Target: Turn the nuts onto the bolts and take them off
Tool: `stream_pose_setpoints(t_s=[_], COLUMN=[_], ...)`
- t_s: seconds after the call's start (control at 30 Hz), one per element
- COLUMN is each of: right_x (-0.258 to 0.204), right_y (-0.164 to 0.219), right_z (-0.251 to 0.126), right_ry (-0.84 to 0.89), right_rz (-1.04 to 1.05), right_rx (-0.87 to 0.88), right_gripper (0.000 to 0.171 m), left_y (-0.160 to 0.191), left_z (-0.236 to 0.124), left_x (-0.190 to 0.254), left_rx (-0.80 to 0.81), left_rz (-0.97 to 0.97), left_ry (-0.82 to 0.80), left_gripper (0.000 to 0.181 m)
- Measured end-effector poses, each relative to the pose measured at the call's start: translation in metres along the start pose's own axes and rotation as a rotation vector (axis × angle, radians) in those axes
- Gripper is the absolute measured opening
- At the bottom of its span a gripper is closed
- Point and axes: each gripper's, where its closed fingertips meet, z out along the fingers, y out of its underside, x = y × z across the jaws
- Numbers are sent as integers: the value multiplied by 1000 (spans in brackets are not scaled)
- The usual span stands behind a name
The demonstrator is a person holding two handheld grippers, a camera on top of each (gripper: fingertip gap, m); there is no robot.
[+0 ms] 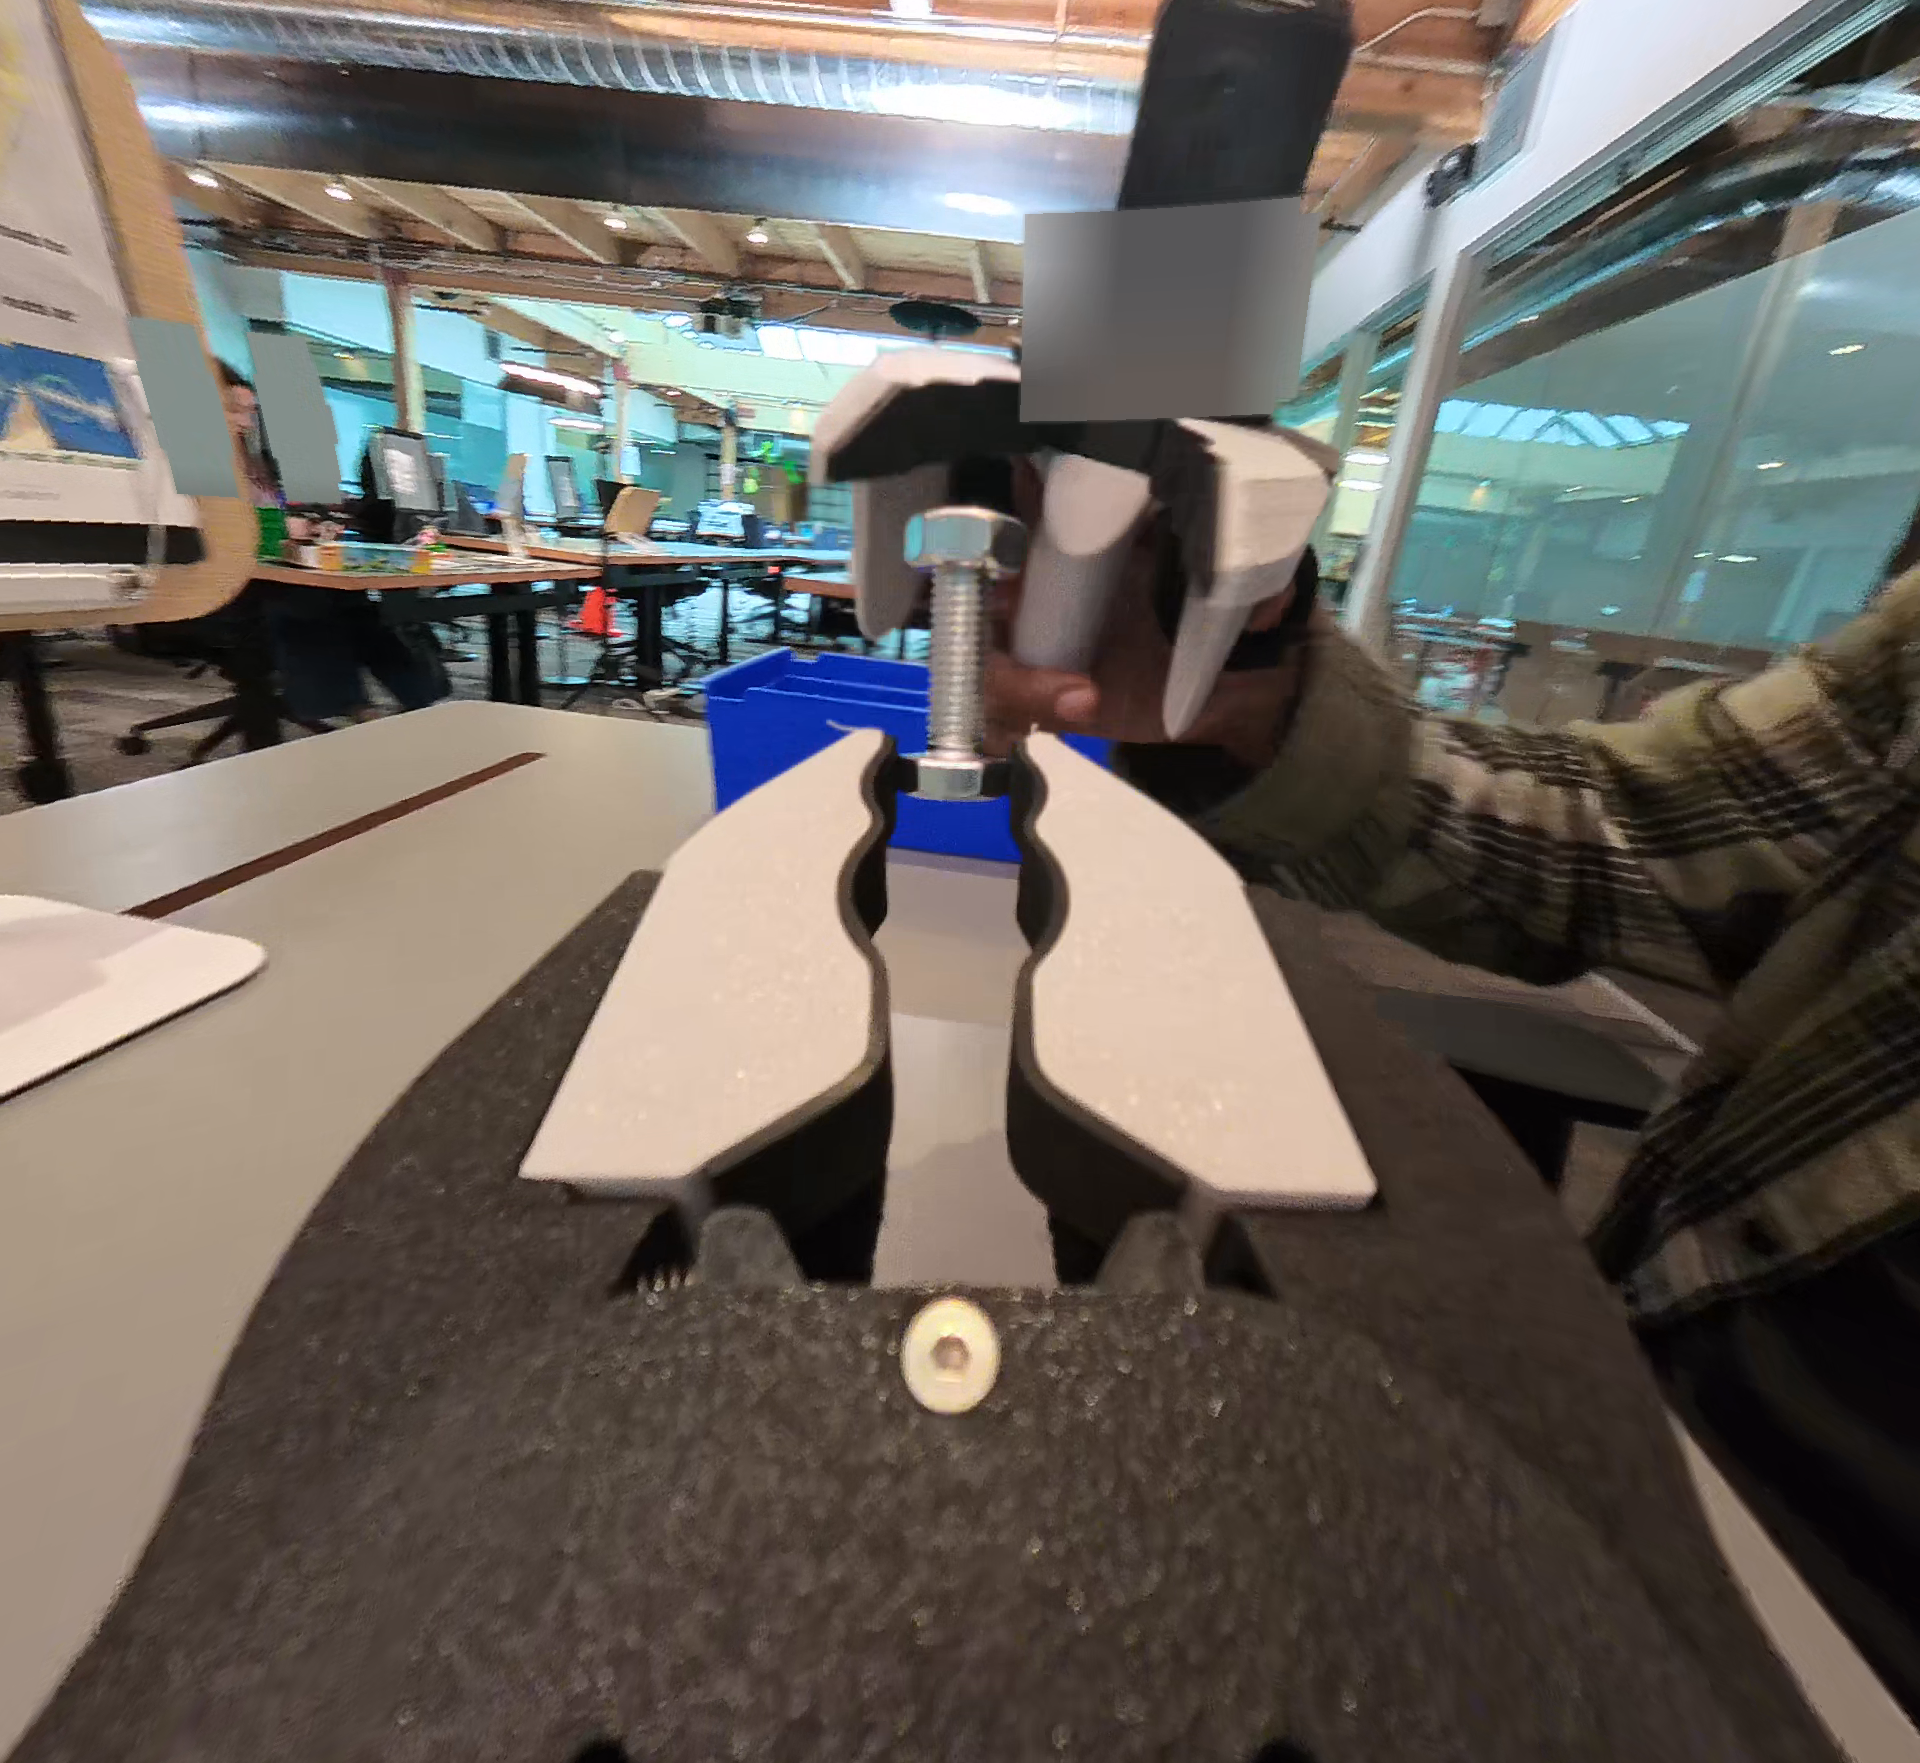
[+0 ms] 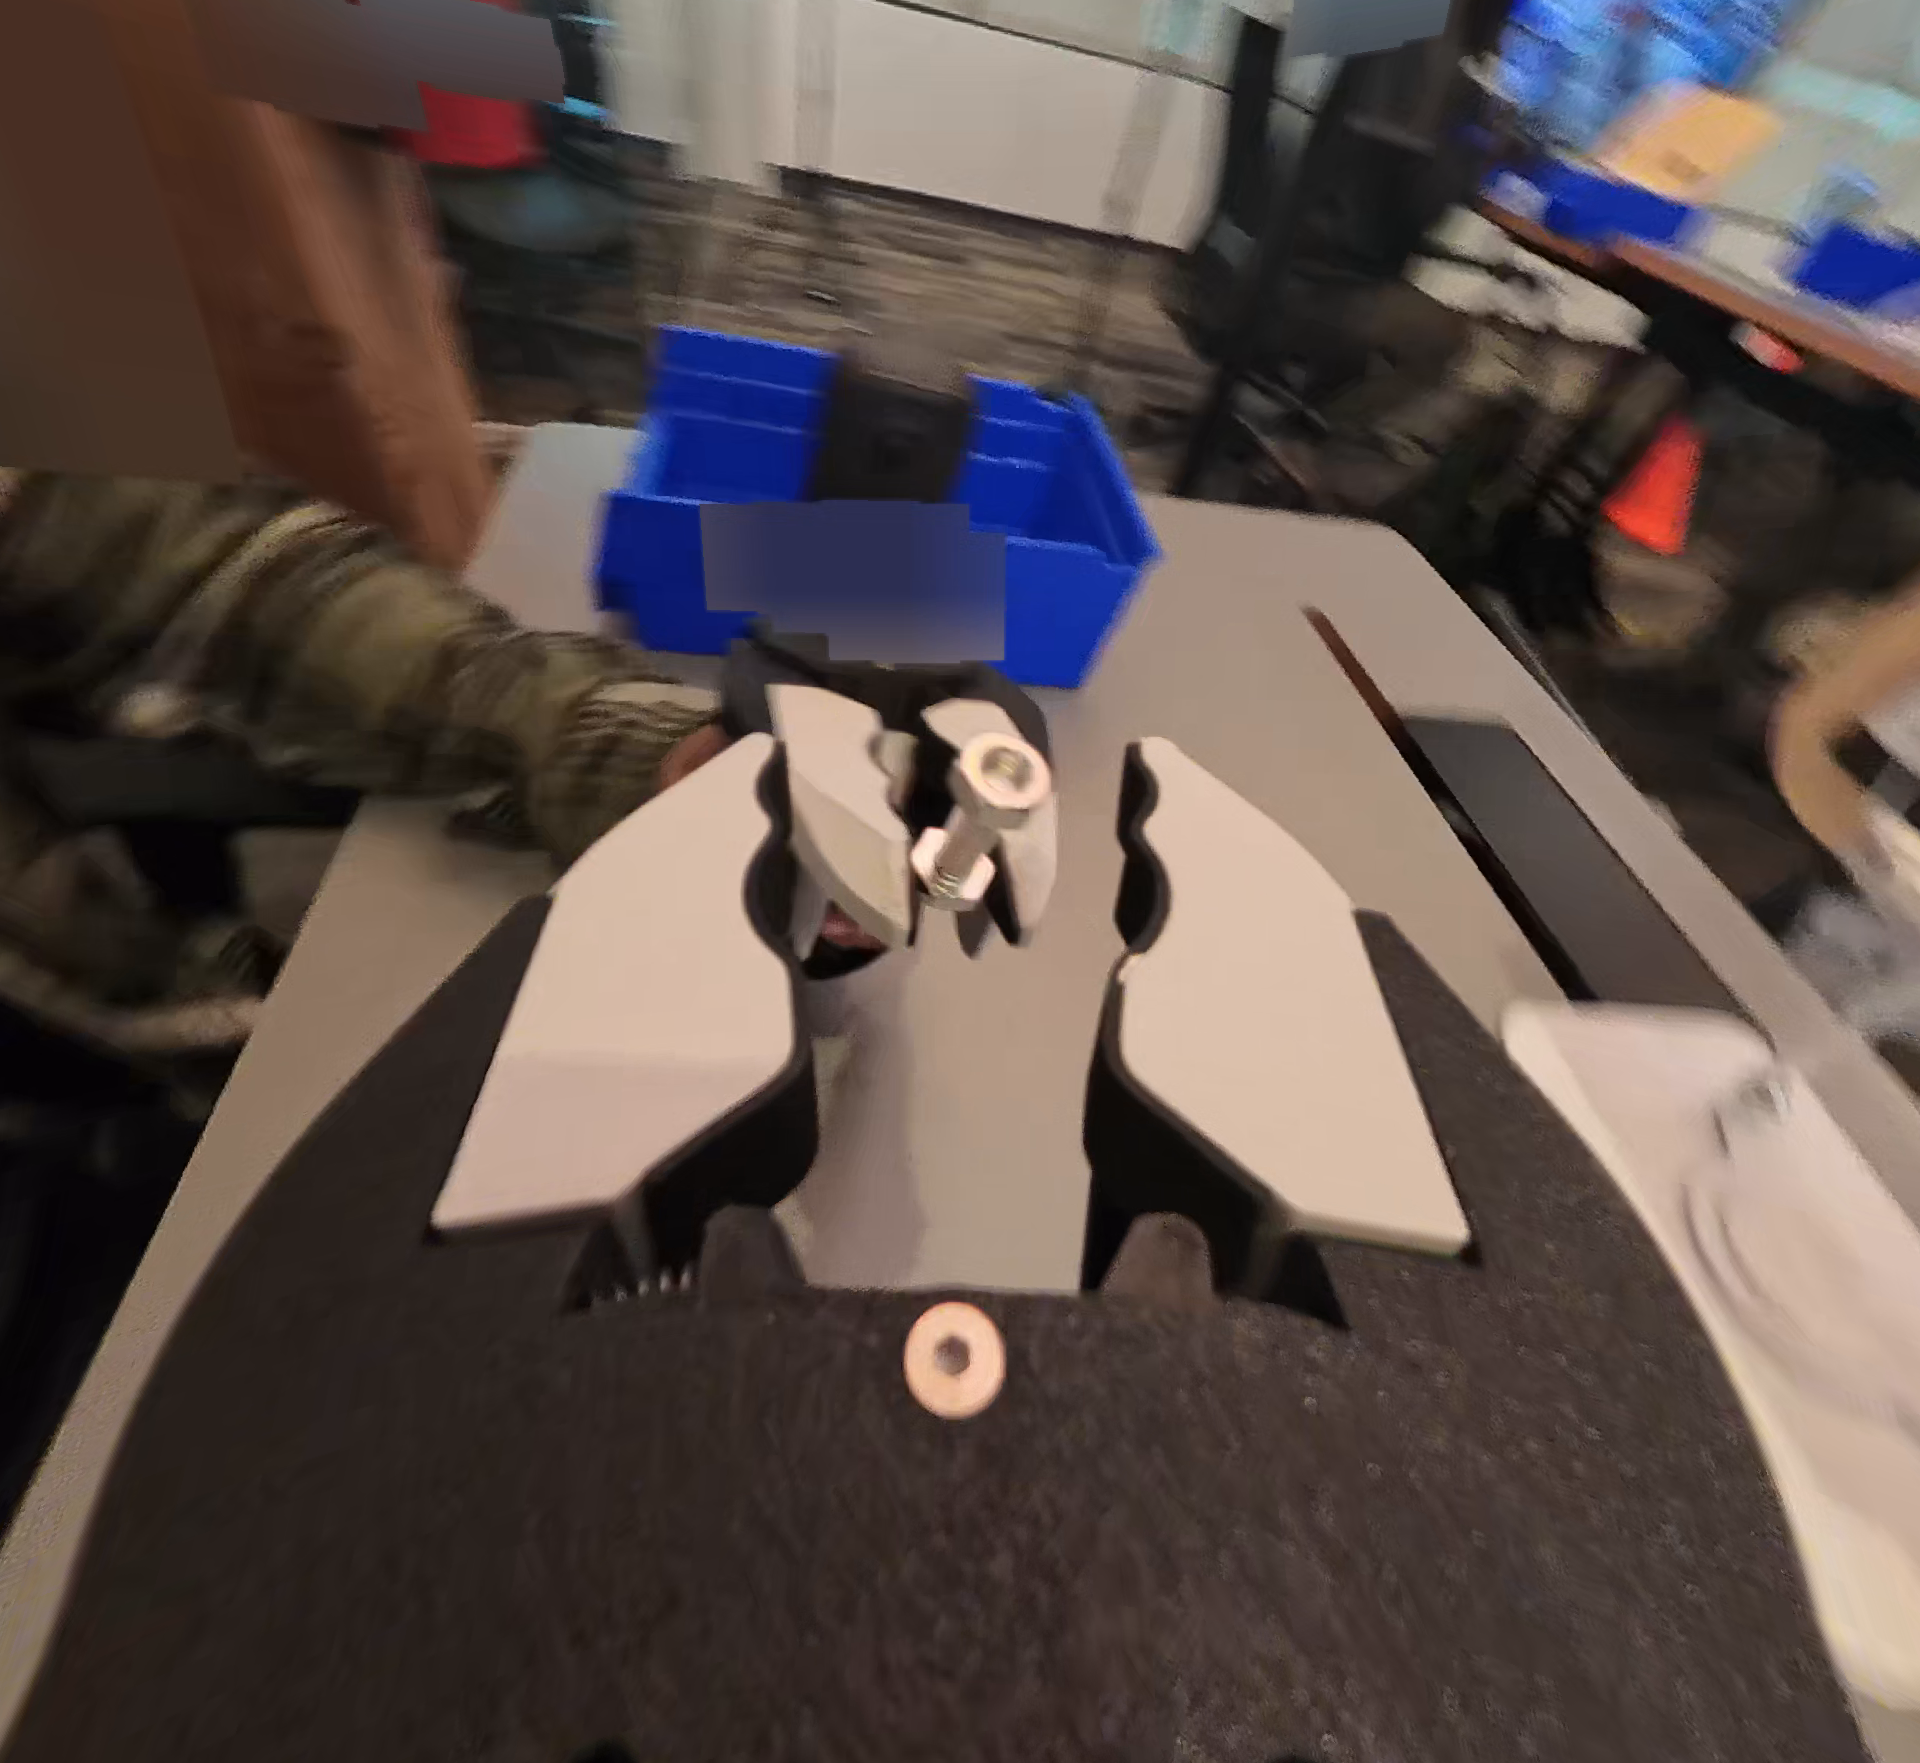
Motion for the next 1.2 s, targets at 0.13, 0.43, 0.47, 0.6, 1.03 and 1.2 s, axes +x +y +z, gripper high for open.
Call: stream_pose_setpoints(t_s=[0.13, 0.43, 0.47, 0.6, 1.03, 1.2], right_x=[-20, -35, -36, -34, 4, 7], right_y=[-7, 7, 8, 8, 16, 14], right_z=[-17, -11, -10, -6, 12, 7], right_ry=[-340, -613, -626, -594, 91, 118], right_rz=[-101, -145, -145, -97, 153, 75], right_rx=[47, -27, -27, -21, -45, -48], right_gripper=[55, 28, 23, 20, 20, 54], left_y=[1, 11, 11, 11, 12, 10], left_z=[3, 8, 8, 7, 3, 4], left_x=[19, 43, 44, 42, -2, 2], left_rx=[6, -50, -53, -55, -125, -100], left_rz=[-66, -64, -64, -52, 183, 114], left_ry=[159, 306, 310, 292, -98, -43], left_gripper=[20, 21, 21, 20, 20, 20])
